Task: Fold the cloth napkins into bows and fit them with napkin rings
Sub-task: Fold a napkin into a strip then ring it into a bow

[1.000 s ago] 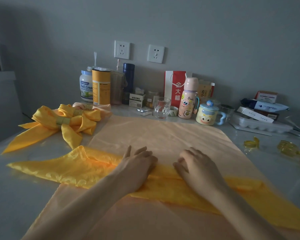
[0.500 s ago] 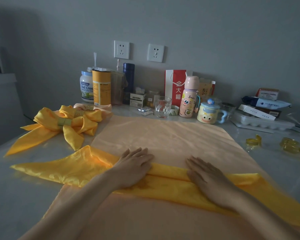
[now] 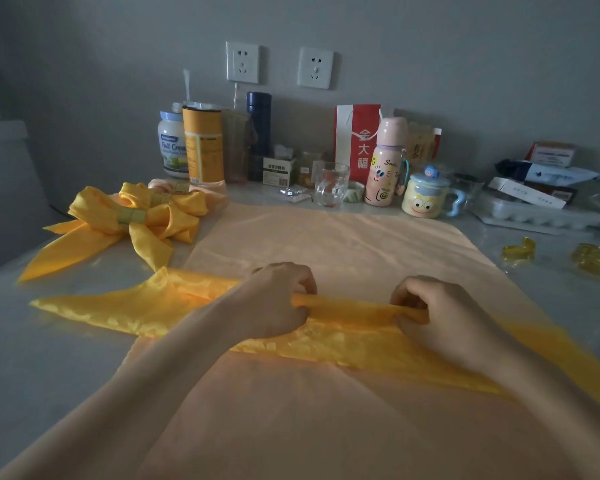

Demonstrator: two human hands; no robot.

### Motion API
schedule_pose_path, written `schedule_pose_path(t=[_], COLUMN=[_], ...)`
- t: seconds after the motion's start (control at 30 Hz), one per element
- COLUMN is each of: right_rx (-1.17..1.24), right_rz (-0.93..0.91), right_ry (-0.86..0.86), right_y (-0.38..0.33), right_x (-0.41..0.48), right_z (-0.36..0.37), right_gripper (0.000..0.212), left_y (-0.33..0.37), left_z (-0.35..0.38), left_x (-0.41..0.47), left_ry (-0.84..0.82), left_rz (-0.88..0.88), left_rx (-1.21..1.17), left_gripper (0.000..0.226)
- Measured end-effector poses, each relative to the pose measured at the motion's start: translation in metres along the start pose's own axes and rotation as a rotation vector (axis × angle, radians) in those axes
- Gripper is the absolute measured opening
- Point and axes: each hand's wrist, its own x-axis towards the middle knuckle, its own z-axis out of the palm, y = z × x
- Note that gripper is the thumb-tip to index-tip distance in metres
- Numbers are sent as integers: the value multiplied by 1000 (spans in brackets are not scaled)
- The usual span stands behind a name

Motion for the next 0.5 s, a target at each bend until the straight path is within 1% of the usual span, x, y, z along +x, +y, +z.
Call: schedule_pose_path(t=[0.1,0.17,0.23,0.3,0.4,0.43,0.5], right_rx=[-70,-95,-105,-83,32,56,67], right_rz=[-21,-36,-44,-20,28,28,35], right_ry=[-32,-72,-126,-179,-181,-168,-168], right_y=[-7,-9,-12,-14,-13,-12,-10], right_x=[-3,-6,-8,-9,-5,-4,-2], right_z=[-4,-5,-6,-7,-3,-1,3], right_gripper=[17,21,18,8,24,25,25], left_y=[3,4,4,3,2,1,1], left_z=[-1,-1,2,7,16,20,26], left_x=[-1,-1,2,4,3,2,-3], left_ry=[-12,-23,-29,-35,-64,-71,-89], left_rz=[-27,-57,-70,-64,-31,-12,26], left_rx=[-76,-109,-62,9,91,130,227], left_gripper=[12,16,24,24,20,23,37])
